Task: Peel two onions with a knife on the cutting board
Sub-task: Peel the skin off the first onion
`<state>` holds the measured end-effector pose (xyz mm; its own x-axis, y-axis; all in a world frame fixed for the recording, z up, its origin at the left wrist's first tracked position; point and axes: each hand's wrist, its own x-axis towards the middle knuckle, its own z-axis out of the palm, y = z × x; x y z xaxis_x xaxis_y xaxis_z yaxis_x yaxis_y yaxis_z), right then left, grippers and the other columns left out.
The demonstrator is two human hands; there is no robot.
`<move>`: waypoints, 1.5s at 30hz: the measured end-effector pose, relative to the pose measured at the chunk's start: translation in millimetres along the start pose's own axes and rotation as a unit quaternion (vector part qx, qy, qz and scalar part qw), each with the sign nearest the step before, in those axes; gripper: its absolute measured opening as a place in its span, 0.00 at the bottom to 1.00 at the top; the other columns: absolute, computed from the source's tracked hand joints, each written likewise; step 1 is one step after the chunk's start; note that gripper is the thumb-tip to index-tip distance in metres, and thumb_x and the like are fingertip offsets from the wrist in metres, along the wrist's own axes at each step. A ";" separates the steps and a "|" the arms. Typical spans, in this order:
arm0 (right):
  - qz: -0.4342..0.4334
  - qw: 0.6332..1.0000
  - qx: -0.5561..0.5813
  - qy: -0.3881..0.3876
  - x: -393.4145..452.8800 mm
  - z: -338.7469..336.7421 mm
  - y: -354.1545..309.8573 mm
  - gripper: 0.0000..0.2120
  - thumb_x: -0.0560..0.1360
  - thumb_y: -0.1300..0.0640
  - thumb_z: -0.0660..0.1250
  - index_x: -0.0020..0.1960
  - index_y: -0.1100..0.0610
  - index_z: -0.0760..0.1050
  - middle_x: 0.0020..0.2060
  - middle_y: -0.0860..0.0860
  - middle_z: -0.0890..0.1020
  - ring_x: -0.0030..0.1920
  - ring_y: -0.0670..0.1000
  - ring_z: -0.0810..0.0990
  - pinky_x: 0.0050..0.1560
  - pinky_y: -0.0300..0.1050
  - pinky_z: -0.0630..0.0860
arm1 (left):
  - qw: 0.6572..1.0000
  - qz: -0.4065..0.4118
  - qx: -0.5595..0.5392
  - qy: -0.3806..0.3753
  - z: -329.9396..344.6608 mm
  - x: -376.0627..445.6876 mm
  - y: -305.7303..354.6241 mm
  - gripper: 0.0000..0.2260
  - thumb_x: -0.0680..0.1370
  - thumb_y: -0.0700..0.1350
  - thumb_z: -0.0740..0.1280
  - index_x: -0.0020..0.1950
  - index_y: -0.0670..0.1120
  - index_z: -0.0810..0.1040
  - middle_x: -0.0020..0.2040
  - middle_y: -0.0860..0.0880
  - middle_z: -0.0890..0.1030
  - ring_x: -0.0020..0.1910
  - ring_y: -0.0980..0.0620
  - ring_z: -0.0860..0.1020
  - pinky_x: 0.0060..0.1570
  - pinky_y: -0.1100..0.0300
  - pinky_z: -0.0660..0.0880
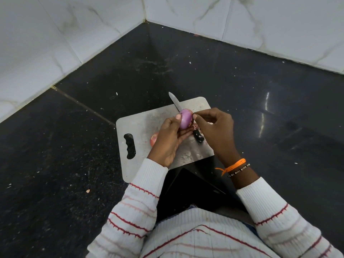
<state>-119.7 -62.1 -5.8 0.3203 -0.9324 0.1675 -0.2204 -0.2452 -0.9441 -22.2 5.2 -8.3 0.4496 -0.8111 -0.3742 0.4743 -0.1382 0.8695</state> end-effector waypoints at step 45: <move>-0.030 0.997 0.067 -0.011 6.5 -8.5 19.5 0.06 0.74 0.64 0.67 0.46 0.57 0.81 0.39 0.51 0.83 0.41 0.49 0.83 0.46 0.45 0.79 | 0.999 -0.014 0.000 -0.034 -1.7 0.6 -0.9 0.17 0.82 0.48 0.56 0.64 0.37 0.71 0.55 0.38 0.79 0.50 0.48 0.82 0.52 0.60 0.79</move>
<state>-129.7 -75.2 -20.7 0.3495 -0.9109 0.2195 -0.0766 -0.2613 -0.9622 -21.1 5.8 -9.8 0.3846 -0.8434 -0.3752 0.4864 -0.1603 0.8589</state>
